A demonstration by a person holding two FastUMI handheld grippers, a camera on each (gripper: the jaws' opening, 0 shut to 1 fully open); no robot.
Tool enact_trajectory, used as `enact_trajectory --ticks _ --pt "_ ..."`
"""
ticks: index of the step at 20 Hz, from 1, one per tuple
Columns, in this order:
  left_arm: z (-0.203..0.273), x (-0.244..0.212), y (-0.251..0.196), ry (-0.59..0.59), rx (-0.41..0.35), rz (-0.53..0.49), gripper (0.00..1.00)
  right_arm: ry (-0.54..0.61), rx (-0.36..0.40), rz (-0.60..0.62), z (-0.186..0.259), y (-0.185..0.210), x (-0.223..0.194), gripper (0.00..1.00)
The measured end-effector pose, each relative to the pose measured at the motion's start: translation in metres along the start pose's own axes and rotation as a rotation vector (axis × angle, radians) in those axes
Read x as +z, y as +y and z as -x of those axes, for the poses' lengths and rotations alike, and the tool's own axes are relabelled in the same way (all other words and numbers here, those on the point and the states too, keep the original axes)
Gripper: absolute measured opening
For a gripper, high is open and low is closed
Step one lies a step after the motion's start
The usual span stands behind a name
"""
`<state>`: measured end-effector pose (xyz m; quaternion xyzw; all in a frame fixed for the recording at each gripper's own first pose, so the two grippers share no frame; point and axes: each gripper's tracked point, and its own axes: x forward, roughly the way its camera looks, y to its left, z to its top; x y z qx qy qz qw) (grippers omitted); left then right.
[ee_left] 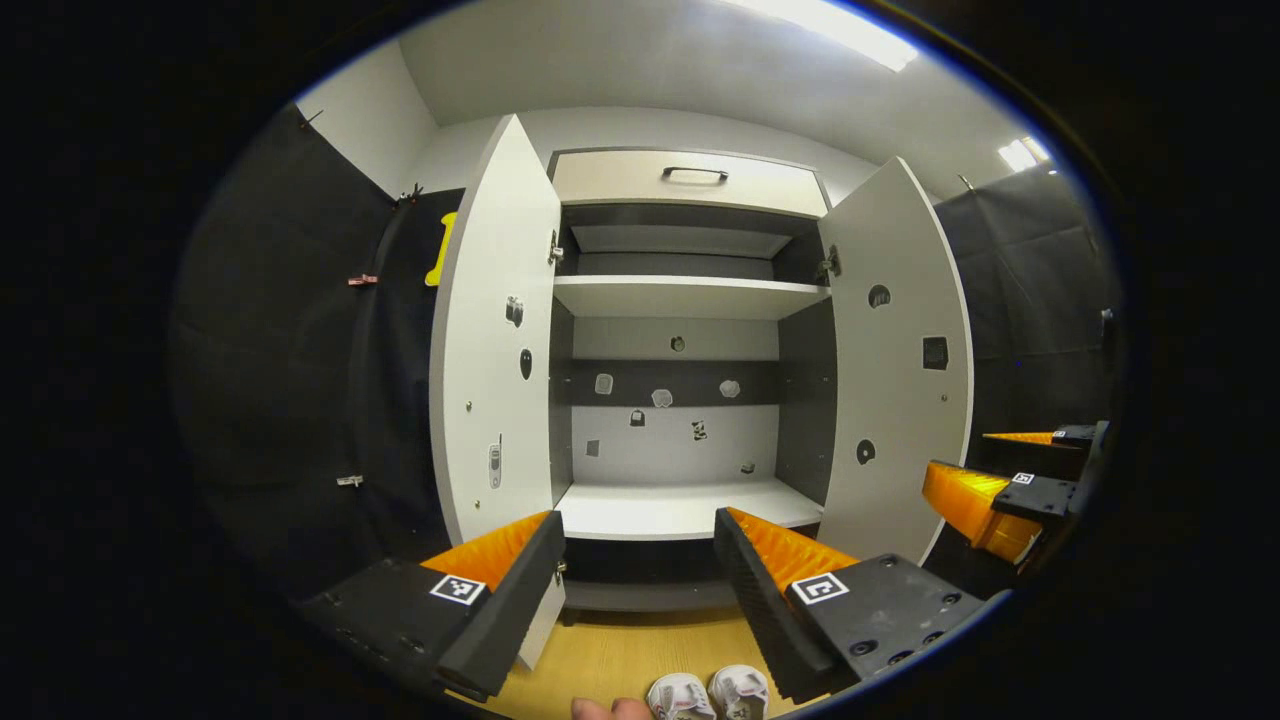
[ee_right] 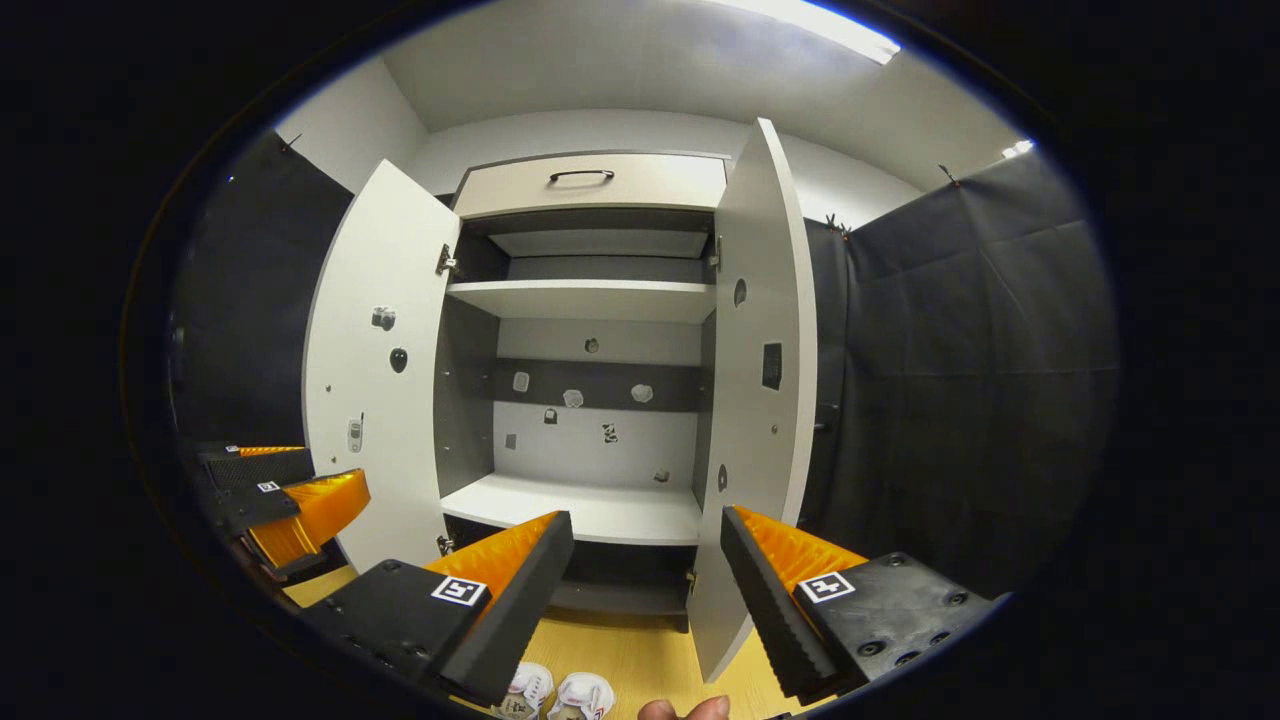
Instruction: Grab one shoe with the right hand and put it into the shoe cabinet, grab the other shoe with the left hand and put it into the shoe cabinet; then close the right door with the right hand and the left door with the left hand.
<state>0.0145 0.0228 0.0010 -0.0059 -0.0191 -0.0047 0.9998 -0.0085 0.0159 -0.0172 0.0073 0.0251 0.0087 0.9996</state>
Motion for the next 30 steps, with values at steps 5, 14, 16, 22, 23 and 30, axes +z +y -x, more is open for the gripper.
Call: enact_trajectory --ticks 5,14,16,22,23,30 --pt "0.006 0.006 0.019 -0.035 0.033 -0.042 0.95 0.18 0.086 -0.093 0.014 0.024 -0.065 0.97" --pt "0.026 -0.009 0.042 -0.02 0.082 -0.033 0.95 0.627 0.183 -0.171 0.045 0.07 -0.27 0.98" --pt "0.03 -0.014 0.046 -0.013 0.091 -0.026 0.95 0.702 0.186 -0.185 0.048 0.081 -0.311 0.97" --pt "0.041 -0.02 0.057 -0.005 0.114 -0.019 0.95 0.869 0.155 -0.157 0.047 0.099 -0.409 0.75" --pt "0.043 -0.021 0.059 -0.004 0.119 -0.022 0.95 0.887 0.136 -0.153 0.045 0.099 -0.421 0.72" --pt "0.044 -0.035 0.069 0.023 0.133 -0.001 0.95 1.006 0.052 -0.202 0.055 0.102 -0.461 0.58"
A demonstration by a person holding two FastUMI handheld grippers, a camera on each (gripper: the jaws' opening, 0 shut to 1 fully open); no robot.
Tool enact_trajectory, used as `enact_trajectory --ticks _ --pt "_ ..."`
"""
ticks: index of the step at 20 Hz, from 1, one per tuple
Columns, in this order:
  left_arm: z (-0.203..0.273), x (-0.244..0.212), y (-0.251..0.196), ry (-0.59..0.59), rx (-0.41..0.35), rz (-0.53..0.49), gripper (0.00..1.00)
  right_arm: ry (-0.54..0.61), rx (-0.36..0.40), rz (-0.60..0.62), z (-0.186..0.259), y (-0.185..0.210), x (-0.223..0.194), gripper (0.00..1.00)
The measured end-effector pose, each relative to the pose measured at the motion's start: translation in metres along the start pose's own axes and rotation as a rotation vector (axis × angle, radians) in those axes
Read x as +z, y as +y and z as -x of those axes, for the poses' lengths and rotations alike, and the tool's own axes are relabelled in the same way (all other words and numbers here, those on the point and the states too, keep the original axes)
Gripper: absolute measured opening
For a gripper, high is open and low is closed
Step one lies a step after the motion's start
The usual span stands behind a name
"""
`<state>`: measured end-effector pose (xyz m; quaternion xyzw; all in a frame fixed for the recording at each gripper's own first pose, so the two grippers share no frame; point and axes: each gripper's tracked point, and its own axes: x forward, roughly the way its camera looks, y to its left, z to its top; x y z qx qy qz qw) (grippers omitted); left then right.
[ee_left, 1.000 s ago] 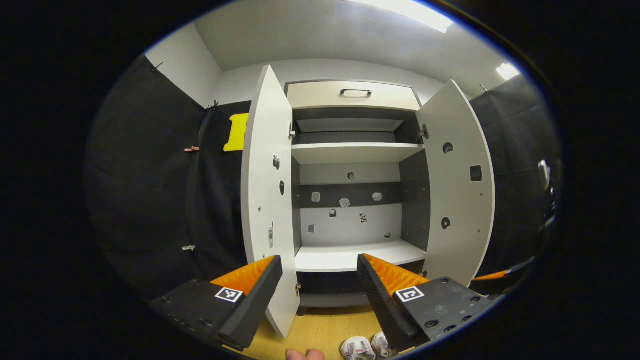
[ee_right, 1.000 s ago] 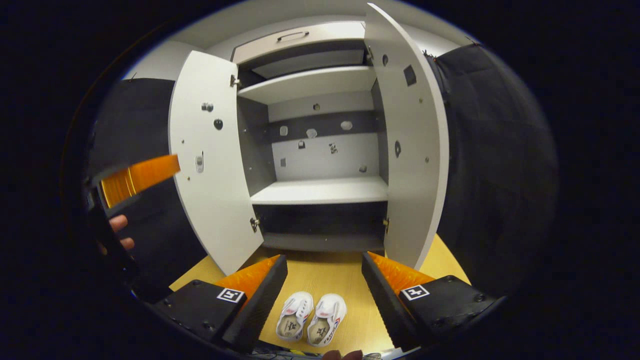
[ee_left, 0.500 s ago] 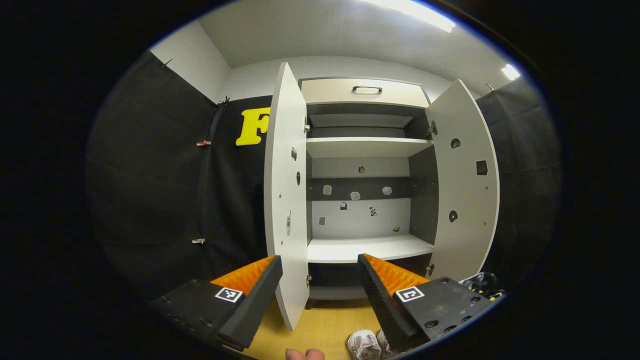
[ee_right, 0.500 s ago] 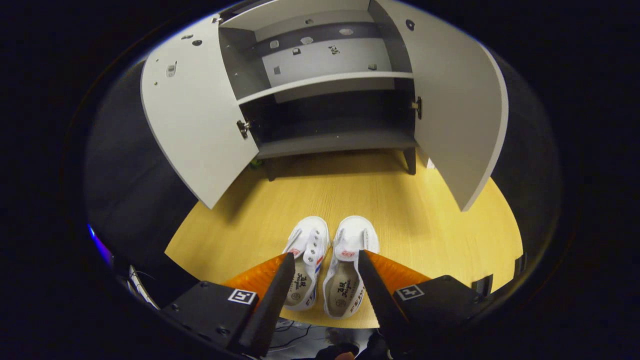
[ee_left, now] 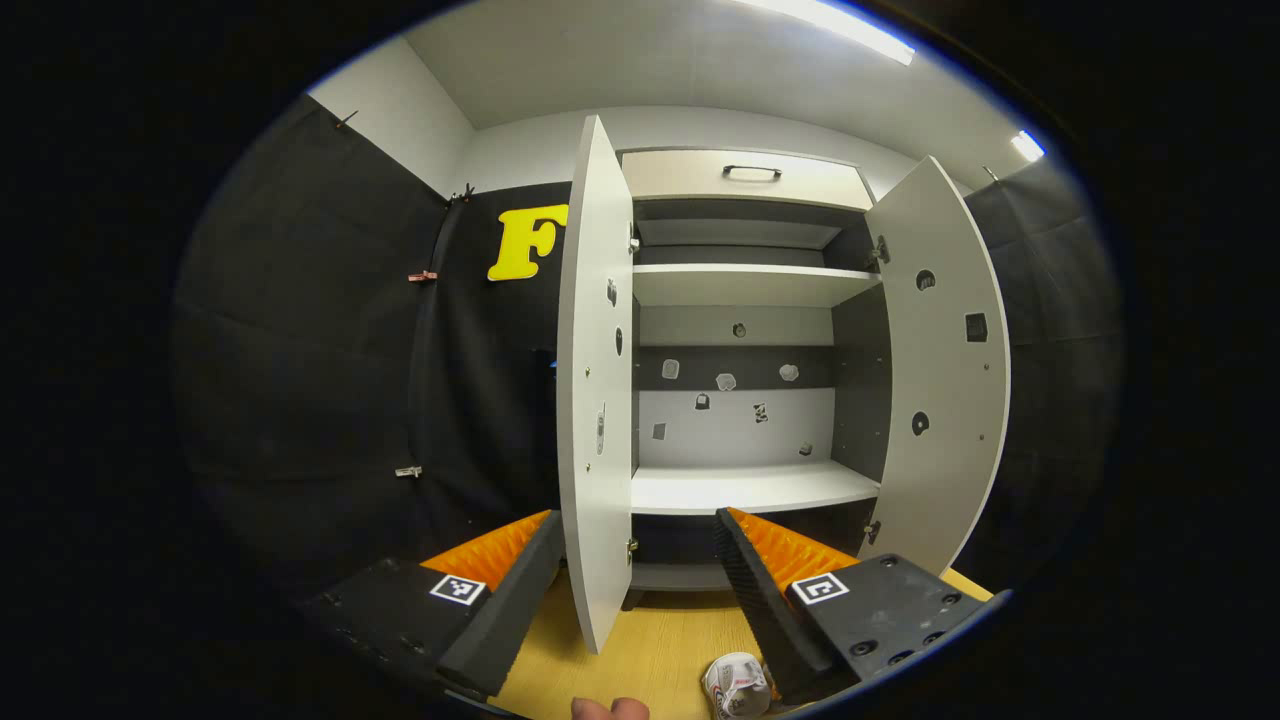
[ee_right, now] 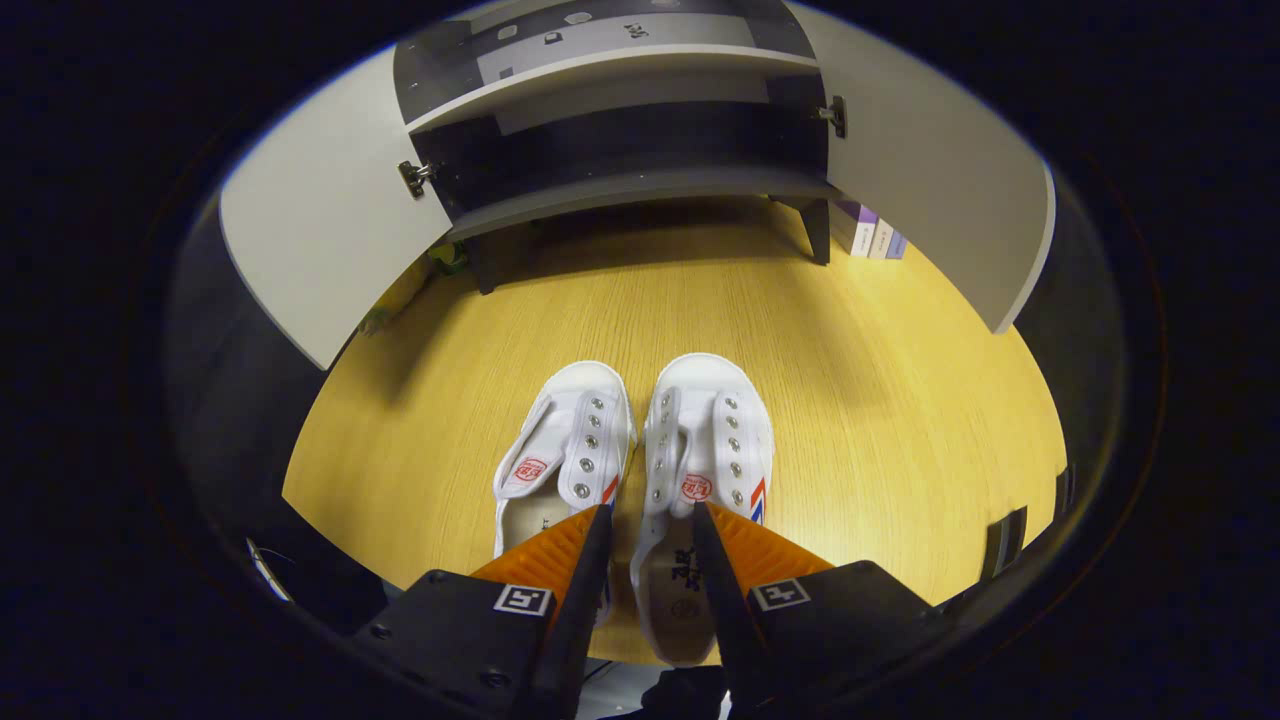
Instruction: Grab one shoe with the right hand and put it into the shoe cabinet, grab the other shoe with the left hand and put it into the shoe cabinet; then close the right door with the right hand and the left door with the left hand.
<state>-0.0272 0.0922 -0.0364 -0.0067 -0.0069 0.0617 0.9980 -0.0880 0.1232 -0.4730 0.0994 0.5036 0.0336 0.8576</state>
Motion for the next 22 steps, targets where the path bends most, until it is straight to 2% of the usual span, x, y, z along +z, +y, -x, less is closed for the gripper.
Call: enact_trajectory --ticks 3,7,8,9,10,13,15,17,18,19,21,22 --pt "-0.003 -0.002 0.003 -0.003 -0.001 0.003 0.95 0.011 0.002 -0.032 0.005 -0.002 -0.004 0.58" --pt "-0.008 -0.005 0.004 -0.001 -0.006 0.016 0.95 0.051 -0.007 -0.07 -0.017 -0.006 -0.007 0.58" --pt "-0.009 -0.006 0.004 0.001 -0.006 0.019 0.95 0.049 -0.014 -0.07 -0.02 -0.007 -0.008 0.5" --pt "-0.01 -0.008 0.004 0.004 -0.007 0.02 0.95 0.049 -0.028 -0.057 -0.021 -0.011 -0.008 0.49" --pt "-0.011 -0.01 0.004 0.008 -0.007 0.02 0.95 0.056 -0.024 -0.058 -0.028 -0.01 -0.011 0.33" --pt "-0.013 -0.013 0.006 0.013 -0.003 0.012 0.95 0.033 -0.038 -0.041 -0.045 -0.018 -0.01 0.33" --pt "-0.015 -0.015 0.007 0.018 -0.001 0.012 0.95 -0.021 -0.035 -0.005 -0.055 -0.016 0.002 0.33" --pt "-0.016 -0.019 0.009 0.028 0.003 0.012 0.95 -0.054 -0.039 0.0 -0.064 -0.015 0.011 0.27" --pt "-0.017 -0.02 0.01 0.033 0.007 0.01 0.95 -0.045 -0.022 -0.008 -0.06 -0.011 0.015 0.28" --pt "-0.018 -0.022 0.011 0.038 0.01 0.009 0.95 -0.038 -0.017 -0.012 -0.07 -0.009 0.013 0.18" --pt "-0.021 -0.026 0.009 0.051 0.007 0.009 0.95 -0.055 0.019 0.037 -0.071 -0.009 0.013 0.06" --pt "-0.022 -0.028 0.008 0.058 0.004 0.006 0.95 -0.065 0.044 0.052 -0.067 -0.007 0.015 0.05"
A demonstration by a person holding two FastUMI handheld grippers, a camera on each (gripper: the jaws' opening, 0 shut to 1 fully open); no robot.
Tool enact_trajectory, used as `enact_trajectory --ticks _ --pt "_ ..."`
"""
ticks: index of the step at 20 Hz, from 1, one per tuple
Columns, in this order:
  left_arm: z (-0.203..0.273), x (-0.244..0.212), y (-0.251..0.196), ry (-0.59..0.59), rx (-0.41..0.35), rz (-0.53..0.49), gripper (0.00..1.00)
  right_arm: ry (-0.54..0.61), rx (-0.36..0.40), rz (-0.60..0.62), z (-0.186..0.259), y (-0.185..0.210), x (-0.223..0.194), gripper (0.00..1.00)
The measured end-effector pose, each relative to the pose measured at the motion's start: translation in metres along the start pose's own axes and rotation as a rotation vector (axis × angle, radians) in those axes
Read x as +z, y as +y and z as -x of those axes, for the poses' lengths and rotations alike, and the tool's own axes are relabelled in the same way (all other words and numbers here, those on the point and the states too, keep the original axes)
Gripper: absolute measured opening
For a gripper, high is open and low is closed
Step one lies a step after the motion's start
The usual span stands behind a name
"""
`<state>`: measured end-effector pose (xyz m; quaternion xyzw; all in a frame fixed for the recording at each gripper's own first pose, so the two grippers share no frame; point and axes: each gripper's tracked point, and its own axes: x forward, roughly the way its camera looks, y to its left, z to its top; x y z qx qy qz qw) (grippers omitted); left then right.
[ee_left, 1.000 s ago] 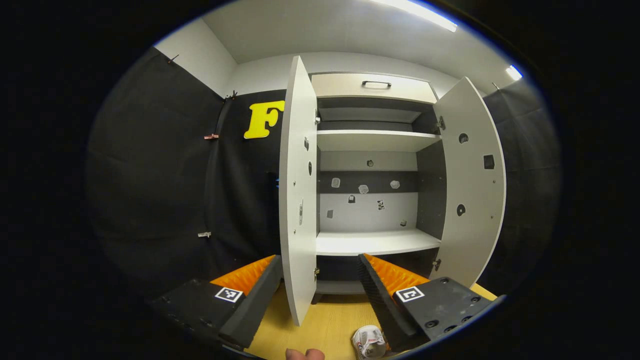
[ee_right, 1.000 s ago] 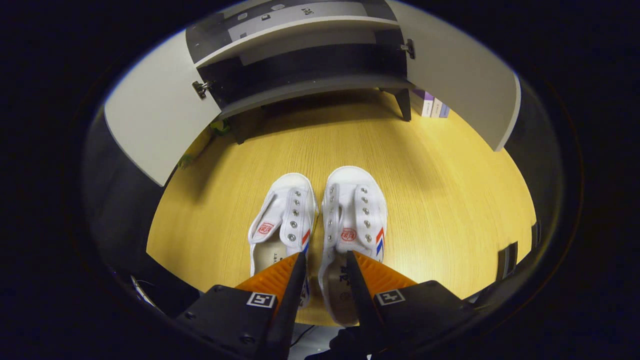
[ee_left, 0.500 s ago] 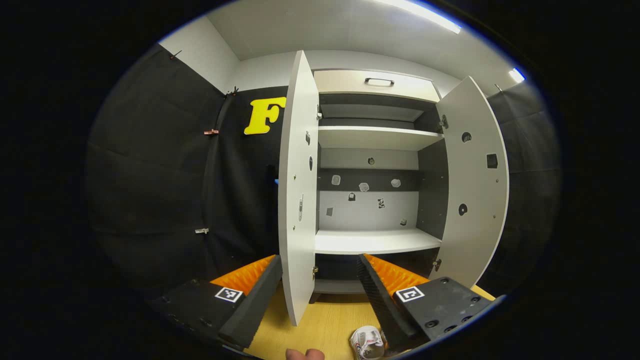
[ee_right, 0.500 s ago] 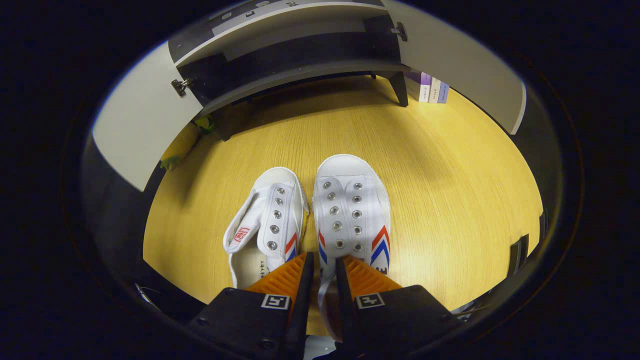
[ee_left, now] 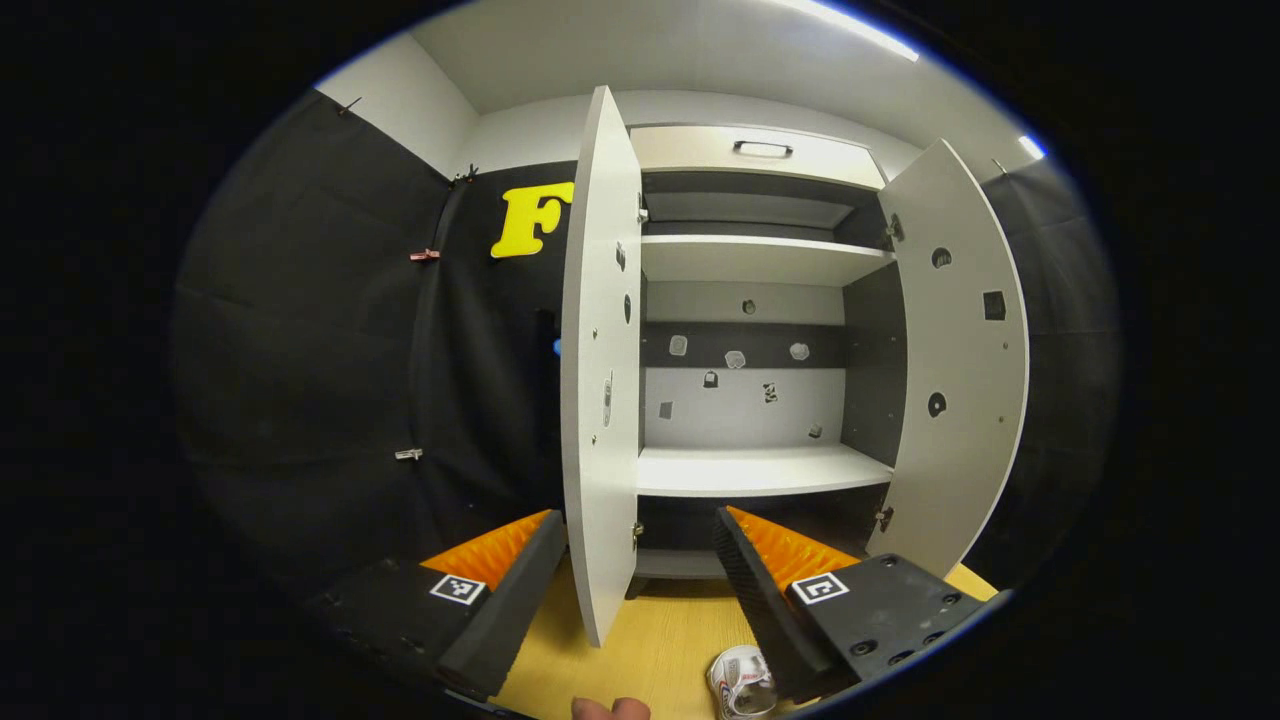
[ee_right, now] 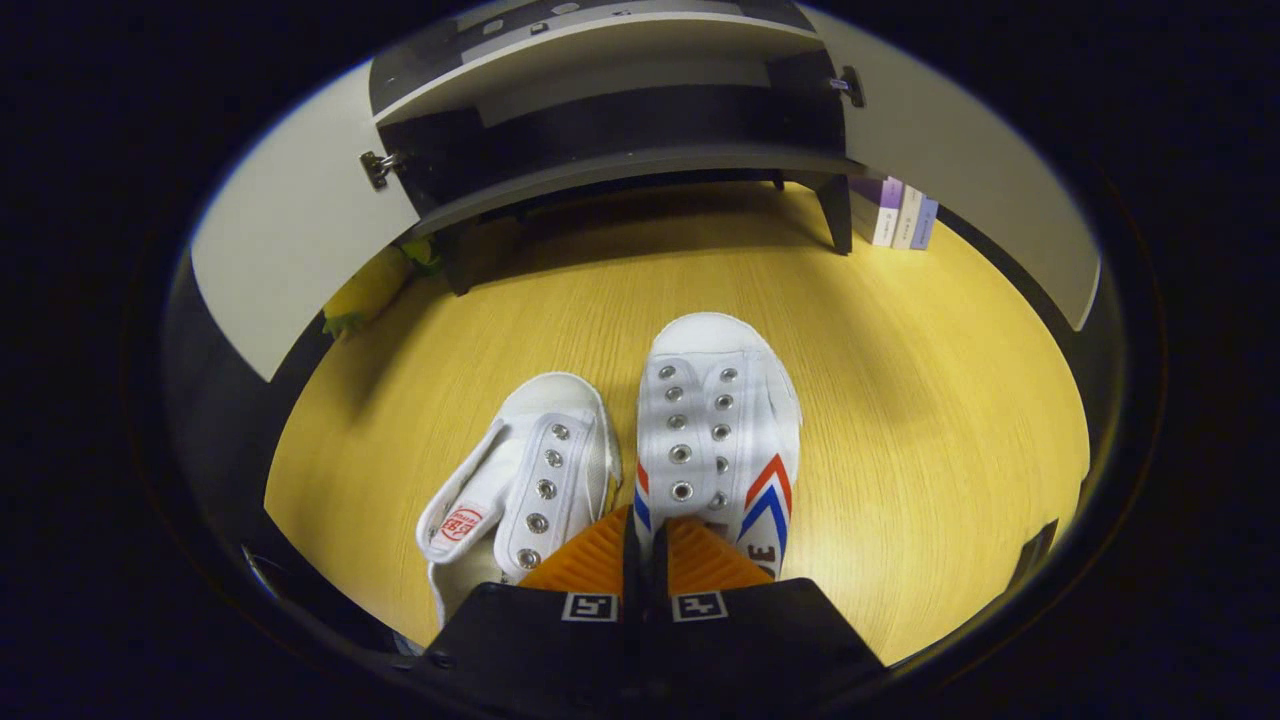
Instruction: Grab one shoe with the right hand and put it into the shoe cabinet, grab the other shoe with the left hand and put it into the shoe cabinet; then close the right door with the right hand and the left door with the left hand.
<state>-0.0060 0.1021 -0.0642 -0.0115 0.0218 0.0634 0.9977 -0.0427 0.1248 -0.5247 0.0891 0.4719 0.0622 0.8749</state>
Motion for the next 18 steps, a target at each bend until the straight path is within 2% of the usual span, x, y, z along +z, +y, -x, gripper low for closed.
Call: enact_trajectory --ticks 9,15,18 --pt "-0.009 -0.008 -0.014 0.024 -0.024 -0.014 0.95 -0.138 0.155 -0.106 0.05 -0.011 0.054 0.05" --pt "-0.007 -0.006 -0.024 0.026 -0.036 -0.017 0.95 -0.198 0.177 -0.155 0.076 -0.011 0.086 0.05" --pt "-0.005 -0.003 -0.026 0.018 -0.039 -0.017 0.95 -0.255 0.184 -0.166 0.104 -0.003 0.114 0.05"
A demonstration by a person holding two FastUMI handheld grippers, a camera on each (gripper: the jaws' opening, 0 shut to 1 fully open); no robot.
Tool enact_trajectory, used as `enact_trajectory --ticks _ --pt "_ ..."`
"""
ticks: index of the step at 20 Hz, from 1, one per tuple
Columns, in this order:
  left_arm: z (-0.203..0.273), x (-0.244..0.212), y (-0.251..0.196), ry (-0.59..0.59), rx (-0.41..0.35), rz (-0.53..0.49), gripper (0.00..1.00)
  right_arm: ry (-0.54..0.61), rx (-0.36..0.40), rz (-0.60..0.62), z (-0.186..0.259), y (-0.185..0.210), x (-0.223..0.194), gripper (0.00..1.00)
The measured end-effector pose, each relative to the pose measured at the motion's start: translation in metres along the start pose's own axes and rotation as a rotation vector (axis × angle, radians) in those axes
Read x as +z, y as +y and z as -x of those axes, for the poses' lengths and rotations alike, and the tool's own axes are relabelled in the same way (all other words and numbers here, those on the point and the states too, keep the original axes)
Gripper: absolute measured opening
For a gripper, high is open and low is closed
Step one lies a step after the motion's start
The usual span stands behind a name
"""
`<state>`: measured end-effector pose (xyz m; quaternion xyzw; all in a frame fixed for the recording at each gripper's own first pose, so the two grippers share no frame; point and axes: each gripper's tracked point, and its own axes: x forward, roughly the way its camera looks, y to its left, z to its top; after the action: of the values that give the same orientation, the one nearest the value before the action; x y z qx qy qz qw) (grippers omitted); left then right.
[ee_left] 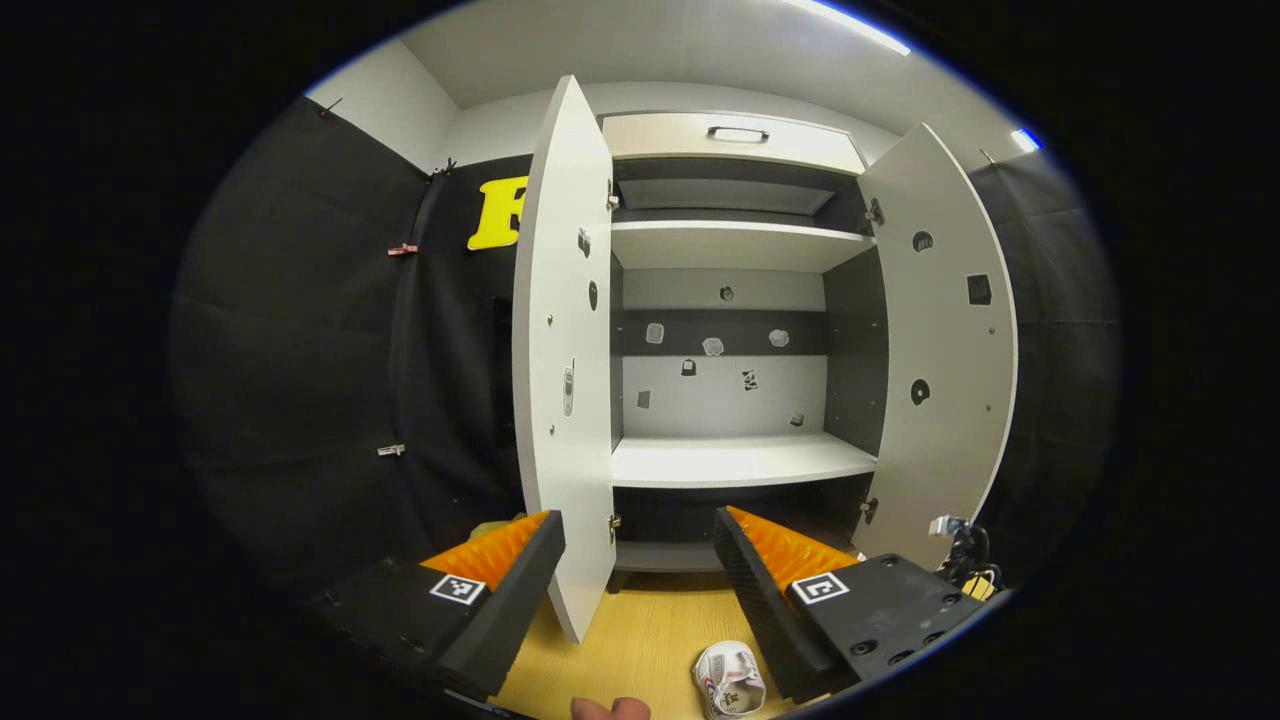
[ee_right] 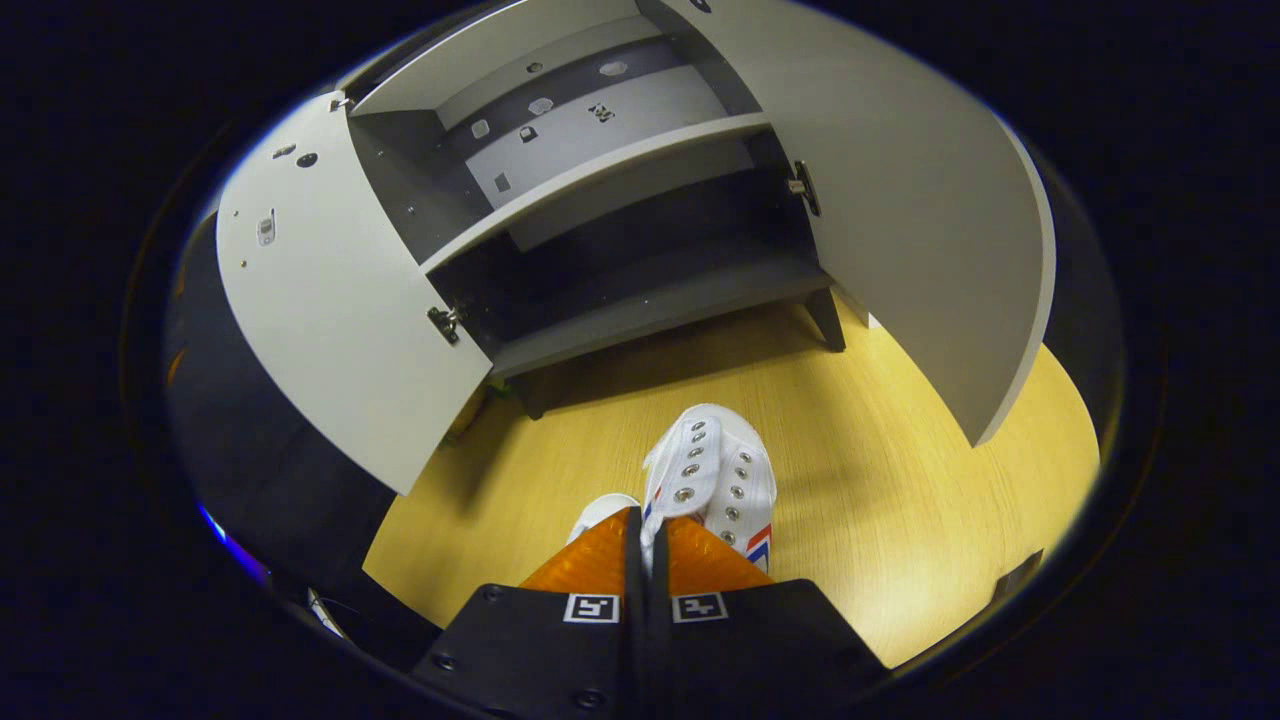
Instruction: Grab one shoe with the right hand and put it into the shoe cabinet, grab the other shoe with the left hand and put it into the shoe cabinet; then close the right door with the right hand and the left door with the left hand.
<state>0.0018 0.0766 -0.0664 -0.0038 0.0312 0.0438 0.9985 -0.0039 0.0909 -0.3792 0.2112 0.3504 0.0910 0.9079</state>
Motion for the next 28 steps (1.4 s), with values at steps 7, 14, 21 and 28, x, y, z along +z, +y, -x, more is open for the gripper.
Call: enact_trajectory --ticks 7,14,21,28 --pt "0.004 0.006 0.002 -0.018 -0.012 0.014 0.95 -0.202 0.041 -0.019 0.048 0.075 0.119 0.04" --pt "0.001 0.017 0.004 -0.047 -0.037 0.058 0.95 -0.398 0.043 0.017 0.038 0.138 0.257 0.04" --pt "-0.003 0.008 0.001 -0.028 -0.065 0.088 0.95 -0.505 -0.083 0.105 -0.058 0.128 0.373 0.04" --pt "-0.017 0.008 0.006 -0.017 -0.054 0.095 0.95 -0.426 -0.26 0.252 -0.154 0.066 0.409 0.05"
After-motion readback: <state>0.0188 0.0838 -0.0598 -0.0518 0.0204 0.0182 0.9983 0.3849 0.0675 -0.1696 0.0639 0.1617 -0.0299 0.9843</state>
